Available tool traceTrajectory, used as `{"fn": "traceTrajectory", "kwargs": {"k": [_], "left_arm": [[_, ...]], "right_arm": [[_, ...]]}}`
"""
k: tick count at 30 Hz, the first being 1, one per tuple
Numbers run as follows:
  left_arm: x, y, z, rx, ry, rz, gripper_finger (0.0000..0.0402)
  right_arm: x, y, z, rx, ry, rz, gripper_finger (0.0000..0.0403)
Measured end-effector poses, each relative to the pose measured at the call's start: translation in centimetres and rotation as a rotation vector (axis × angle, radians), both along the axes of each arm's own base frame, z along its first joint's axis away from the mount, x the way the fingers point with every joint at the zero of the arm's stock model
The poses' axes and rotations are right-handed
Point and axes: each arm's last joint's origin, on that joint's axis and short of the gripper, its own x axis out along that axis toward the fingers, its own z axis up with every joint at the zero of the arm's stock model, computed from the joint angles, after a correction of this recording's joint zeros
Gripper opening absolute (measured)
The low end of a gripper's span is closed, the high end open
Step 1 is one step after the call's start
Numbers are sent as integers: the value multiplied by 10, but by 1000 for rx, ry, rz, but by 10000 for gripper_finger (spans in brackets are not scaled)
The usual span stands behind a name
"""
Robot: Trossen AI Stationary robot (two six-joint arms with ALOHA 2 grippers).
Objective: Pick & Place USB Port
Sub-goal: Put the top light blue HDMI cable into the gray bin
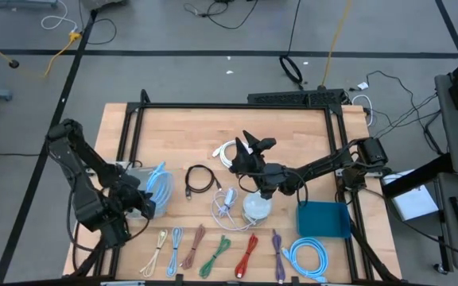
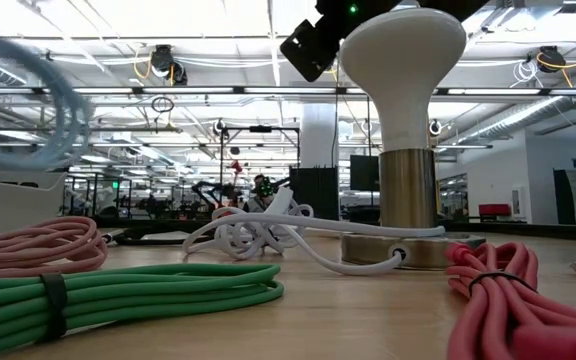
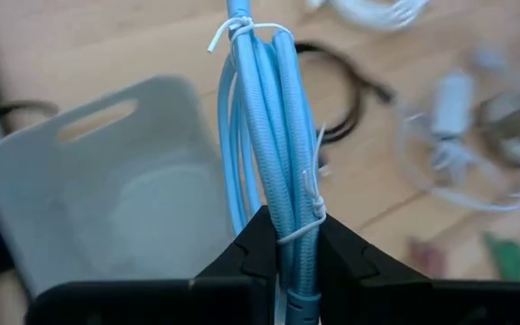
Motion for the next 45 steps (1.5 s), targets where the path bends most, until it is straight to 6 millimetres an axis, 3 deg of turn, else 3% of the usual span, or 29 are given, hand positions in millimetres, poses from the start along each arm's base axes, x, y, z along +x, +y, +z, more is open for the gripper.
{"fn": "traceTrajectory", "kwargs": {"k": [6,17,26,30,34,37,41,45], "left_arm": [[-7,6,-2,8,-35,-4,41],[-12,41,27,112,-208,-165,41],[-28,101,85,522,-363,-286,41],[-40,116,106,423,-228,-469,41],[-35,109,119,218,-214,-693,41],[-23,91,123,78,-213,-948,41],[-3,70,122,-32,-152,-1128,41],[19,56,115,-57,-57,-1205,41]], "right_arm": [[0,0,0,2,0,-8,179],[0,0,0,2,0,-8,176],[0,0,-1,28,-58,16,175],[1,8,-3,37,-68,81,174],[-2,15,0,72,-86,209,174],[-9,13,8,222,-123,435,173],[-18,-10,25,667,-206,891,173],[-21,-30,31,797,-232,1001,173]]}}
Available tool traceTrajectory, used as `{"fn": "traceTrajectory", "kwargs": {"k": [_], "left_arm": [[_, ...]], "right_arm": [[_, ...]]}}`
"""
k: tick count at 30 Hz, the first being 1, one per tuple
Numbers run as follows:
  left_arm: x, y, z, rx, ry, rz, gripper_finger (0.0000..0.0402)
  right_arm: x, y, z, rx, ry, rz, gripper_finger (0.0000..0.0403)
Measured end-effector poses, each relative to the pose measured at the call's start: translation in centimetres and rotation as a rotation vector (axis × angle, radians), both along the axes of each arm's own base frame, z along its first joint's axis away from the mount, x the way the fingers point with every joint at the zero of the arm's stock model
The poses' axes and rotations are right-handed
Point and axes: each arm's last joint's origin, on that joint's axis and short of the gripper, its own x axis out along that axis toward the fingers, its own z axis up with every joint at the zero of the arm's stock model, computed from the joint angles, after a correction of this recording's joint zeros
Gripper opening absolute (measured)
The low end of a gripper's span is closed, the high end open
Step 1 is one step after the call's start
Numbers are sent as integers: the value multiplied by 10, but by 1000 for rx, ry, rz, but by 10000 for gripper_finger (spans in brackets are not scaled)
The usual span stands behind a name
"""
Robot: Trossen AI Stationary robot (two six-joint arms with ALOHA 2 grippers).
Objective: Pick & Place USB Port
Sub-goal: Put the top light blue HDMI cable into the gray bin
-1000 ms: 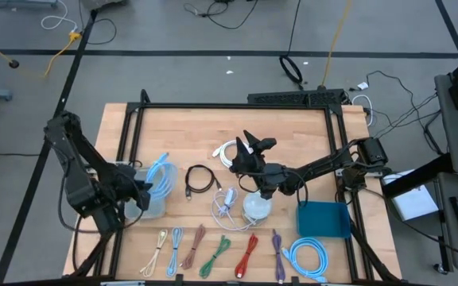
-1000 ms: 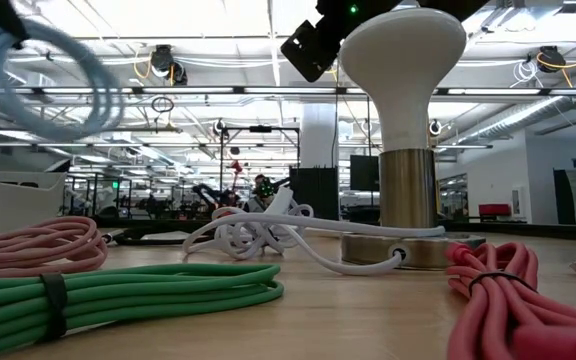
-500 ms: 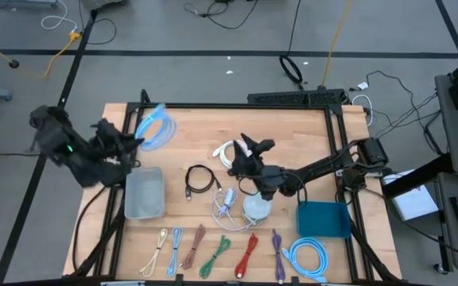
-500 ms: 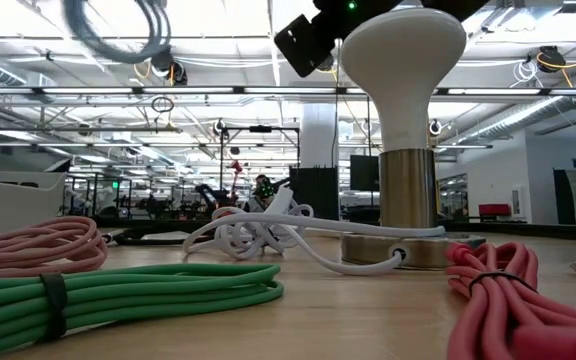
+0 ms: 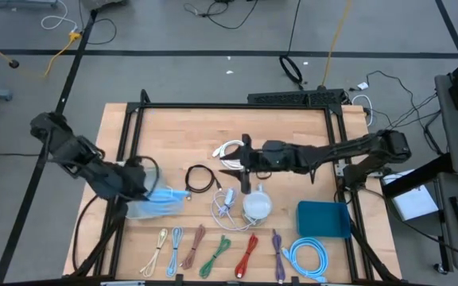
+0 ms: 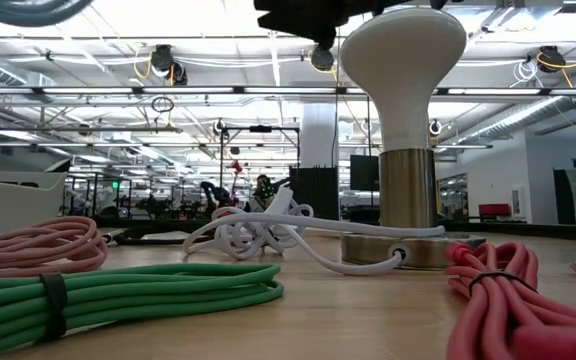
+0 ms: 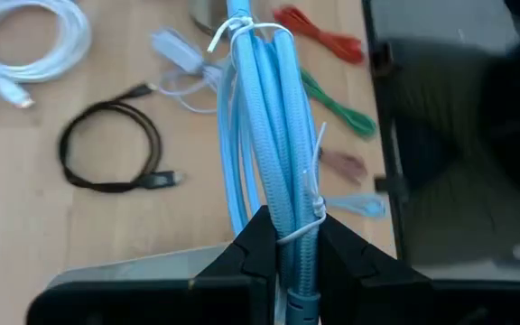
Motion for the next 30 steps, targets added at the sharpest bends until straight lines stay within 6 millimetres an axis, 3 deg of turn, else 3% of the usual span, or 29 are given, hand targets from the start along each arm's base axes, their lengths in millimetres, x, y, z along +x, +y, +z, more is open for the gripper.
{"fn": "traceTrajectory", "kwargs": {"k": [2,5,11,21,30], "left_arm": [[10,-4,-2,-3,9,-45,41],[31,-6,-10,27,43,-86,41],[54,8,-20,94,74,-109,41],[81,25,-20,53,-18,-235,41],[119,33,-47,125,50,-250,41]], "right_arm": [[0,-4,0,39,1,-1,176],[0,-8,0,161,6,171,185],[7,12,2,257,-69,404,204],[7,18,4,273,-51,344,222],[24,19,-17,323,-22,311,238]]}}
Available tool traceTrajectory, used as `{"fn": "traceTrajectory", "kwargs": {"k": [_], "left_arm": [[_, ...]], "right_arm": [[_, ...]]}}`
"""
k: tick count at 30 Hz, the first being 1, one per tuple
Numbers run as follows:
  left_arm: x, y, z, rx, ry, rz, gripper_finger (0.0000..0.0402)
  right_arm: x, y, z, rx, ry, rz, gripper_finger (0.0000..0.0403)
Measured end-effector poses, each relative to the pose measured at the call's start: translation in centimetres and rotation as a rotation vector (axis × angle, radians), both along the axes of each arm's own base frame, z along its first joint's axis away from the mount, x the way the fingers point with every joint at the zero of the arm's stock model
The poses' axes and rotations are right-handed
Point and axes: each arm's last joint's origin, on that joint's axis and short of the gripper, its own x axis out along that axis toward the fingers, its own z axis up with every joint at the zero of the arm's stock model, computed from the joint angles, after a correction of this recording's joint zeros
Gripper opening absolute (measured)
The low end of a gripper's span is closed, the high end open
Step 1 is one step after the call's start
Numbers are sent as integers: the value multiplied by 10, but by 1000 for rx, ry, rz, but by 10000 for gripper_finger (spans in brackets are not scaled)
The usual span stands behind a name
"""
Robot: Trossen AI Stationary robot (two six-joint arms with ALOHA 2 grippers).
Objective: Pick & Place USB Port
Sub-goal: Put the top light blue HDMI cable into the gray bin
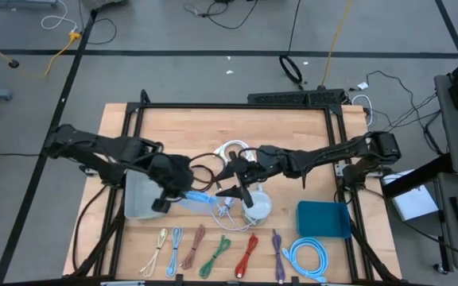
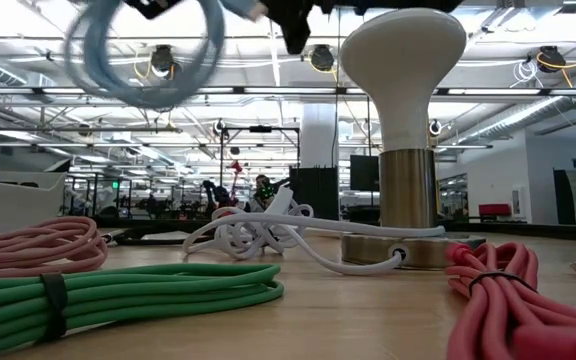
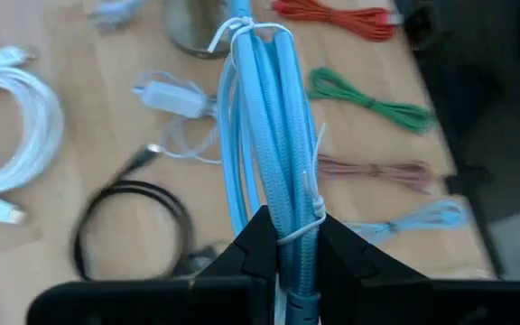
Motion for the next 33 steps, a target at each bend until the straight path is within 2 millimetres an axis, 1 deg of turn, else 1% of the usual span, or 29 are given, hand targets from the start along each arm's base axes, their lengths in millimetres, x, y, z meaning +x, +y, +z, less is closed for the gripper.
{"fn": "traceTrajectory", "kwargs": {"k": [5,11,14,19,23,26,28,30,31,32,33], "left_arm": [[5,12,-2,27,-7,30,41],[3,26,4,23,-41,56,41],[3,29,4,9,-43,50,41],[10,30,4,7,-86,37,41],[13,30,7,-5,-134,17,41],[14,29,11,-17,-170,29,41],[14,29,13,-34,-191,47,47],[10,28,18,-45,-206,53,74],[7,27,23,-52,-221,57,89],[5,26,28,-62,-237,65,103],[0,25,35,-70,-257,70,114]], "right_arm": [[8,1,-14,37,39,-1,240],[8,6,-14,37,29,5,240],[8,7,-14,36,19,9,240],[8,8,-13,37,16,10,238],[9,7,-14,29,21,-34,230],[9,7,-15,25,27,-36,194],[9,6,-14,14,14,-46,152],[9,6,-14,-18,3,-87,94],[9,6,-13,-39,-6,-101,59],[9,7,-13,-62,-20,-112,37],[9,8,-11,-81,-41,-128,35]]}}
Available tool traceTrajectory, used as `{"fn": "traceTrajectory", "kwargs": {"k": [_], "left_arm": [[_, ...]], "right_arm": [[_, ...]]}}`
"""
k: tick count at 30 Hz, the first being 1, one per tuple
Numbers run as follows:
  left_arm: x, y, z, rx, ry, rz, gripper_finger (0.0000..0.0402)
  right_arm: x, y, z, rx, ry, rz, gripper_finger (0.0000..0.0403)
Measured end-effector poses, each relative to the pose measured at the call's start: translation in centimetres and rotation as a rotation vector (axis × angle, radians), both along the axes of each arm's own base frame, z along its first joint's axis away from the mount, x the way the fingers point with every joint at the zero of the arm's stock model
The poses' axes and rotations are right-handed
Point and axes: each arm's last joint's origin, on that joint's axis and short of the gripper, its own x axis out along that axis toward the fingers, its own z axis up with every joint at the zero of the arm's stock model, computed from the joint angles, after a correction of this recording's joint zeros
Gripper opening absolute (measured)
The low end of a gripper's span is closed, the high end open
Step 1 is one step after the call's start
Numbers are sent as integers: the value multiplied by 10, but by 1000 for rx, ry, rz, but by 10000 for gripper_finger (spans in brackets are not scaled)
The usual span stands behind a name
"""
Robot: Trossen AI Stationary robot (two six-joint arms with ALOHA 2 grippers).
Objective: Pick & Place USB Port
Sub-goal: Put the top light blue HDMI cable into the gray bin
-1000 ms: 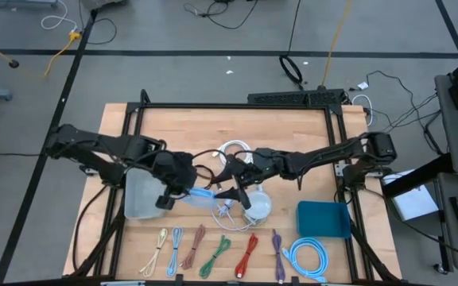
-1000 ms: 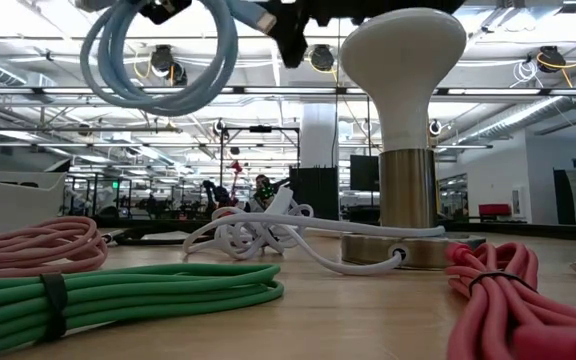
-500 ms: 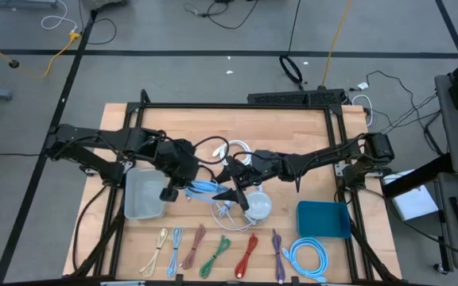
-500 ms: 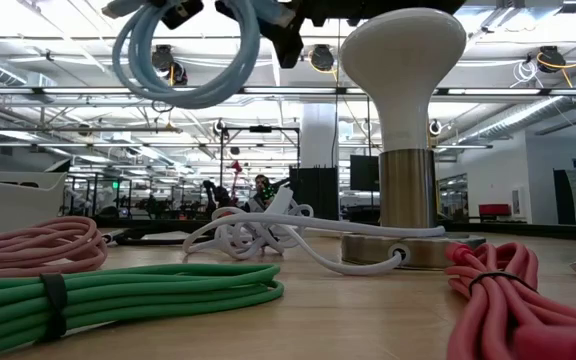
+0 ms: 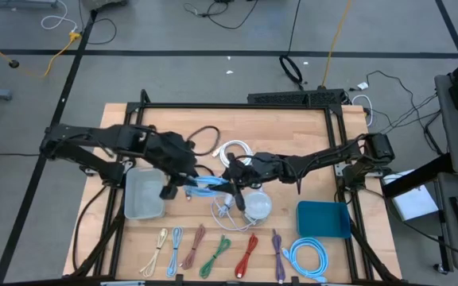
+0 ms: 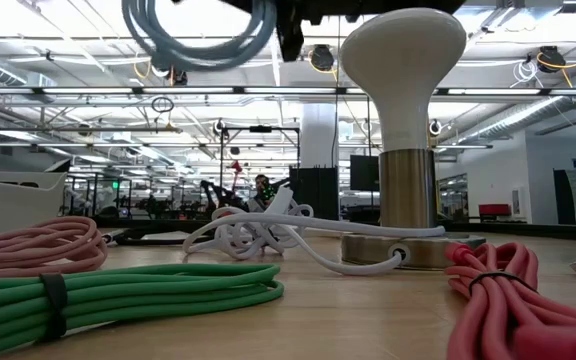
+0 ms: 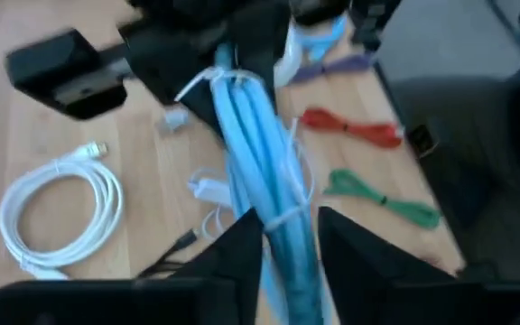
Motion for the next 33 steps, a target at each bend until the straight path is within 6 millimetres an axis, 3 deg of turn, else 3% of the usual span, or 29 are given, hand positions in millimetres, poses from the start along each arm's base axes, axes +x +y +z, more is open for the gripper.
{"fn": "traceTrajectory", "kwargs": {"k": [4,9,11,14,19,22,27,30,33], "left_arm": [[-34,-7,28,6,-68,38,136],[-99,-14,58,62,-212,138,140],[-120,-16,58,98,-286,206,141],[-138,-20,43,185,-437,333,141],[-132,-43,-18,376,-690,521,141],[-120,-50,-50,423,-823,512,125],[-121,-41,-68,324,-1140,298,78],[-119,-31,-76,336,-1195,217,61],[-109,-21,-80,293,-1223,128,68]], "right_arm": [[0,3,7,-35,-70,-86,35],[-7,2,29,-96,-216,-193,35],[-11,5,40,-108,-296,-218,34],[-17,10,56,-131,-438,-221,34],[-23,19,65,-188,-533,-227,34],[-25,18,67,-213,-508,-226,34],[-28,19,70,-217,-492,-178,34],[-34,25,76,-210,-505,-140,34],[-42,26,87,-200,-548,-119,34]]}}
